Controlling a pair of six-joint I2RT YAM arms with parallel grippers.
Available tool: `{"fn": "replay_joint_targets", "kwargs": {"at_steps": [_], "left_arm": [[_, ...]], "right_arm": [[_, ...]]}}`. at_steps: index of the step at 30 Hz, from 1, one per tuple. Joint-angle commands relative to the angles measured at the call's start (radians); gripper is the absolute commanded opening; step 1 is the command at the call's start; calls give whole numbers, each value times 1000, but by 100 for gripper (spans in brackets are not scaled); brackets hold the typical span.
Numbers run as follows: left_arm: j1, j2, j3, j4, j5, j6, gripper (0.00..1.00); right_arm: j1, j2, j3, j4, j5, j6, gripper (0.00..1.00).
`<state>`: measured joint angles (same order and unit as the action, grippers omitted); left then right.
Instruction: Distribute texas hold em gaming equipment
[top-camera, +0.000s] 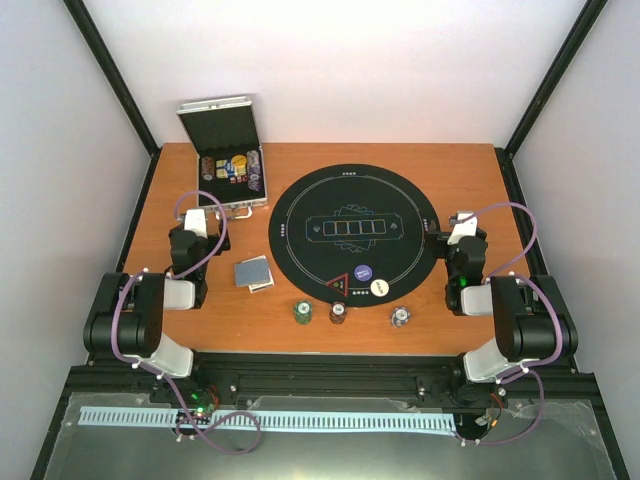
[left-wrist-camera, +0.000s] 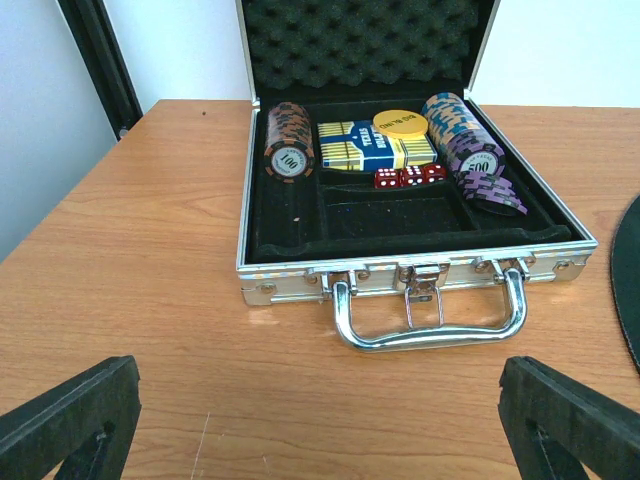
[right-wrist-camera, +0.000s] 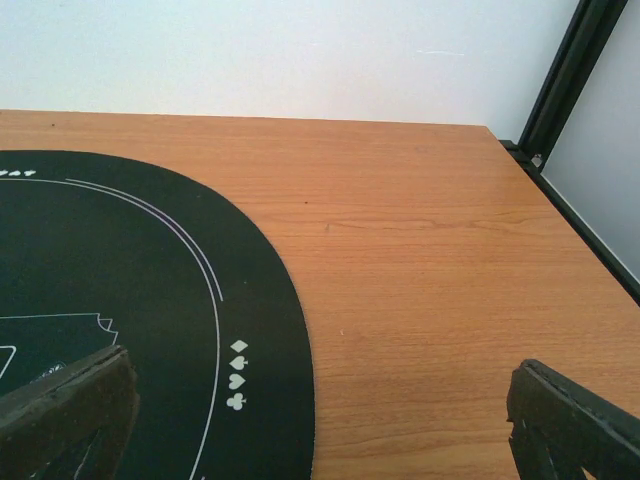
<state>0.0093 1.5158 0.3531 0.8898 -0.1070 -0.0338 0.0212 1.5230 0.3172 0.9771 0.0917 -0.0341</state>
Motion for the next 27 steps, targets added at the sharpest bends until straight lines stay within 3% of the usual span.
{"fn": "replay_joint_targets", "kwargs": {"at_steps": [1, 12, 13, 16, 18, 21, 27], "left_arm": [[5, 4, 32, 12, 9, -17, 100], [7, -1, 38, 3, 17, -16, 100], [8, -15, 63, -49, 18, -18, 100], [8, -44, 276, -485, 75, 29, 100], [9, -41, 389, -672, 84, 37, 100], [10, -105, 391, -746, 135, 86, 100], [34, -263, 447, -976, 273, 143, 100]], "right_arm": [[-9, 0, -1, 35, -3, -7, 100], [-12, -9, 3, 24, 10, -2, 100], [-10, -32, 23, -26, 43, 14, 100], [-13, -97, 90, -199, 136, 58, 100], [-15, -154, 88, -238, 136, 60, 100], [-19, -248, 103, -335, 182, 124, 100], [-24, -340, 300, -735, 201, 145, 100]]}}
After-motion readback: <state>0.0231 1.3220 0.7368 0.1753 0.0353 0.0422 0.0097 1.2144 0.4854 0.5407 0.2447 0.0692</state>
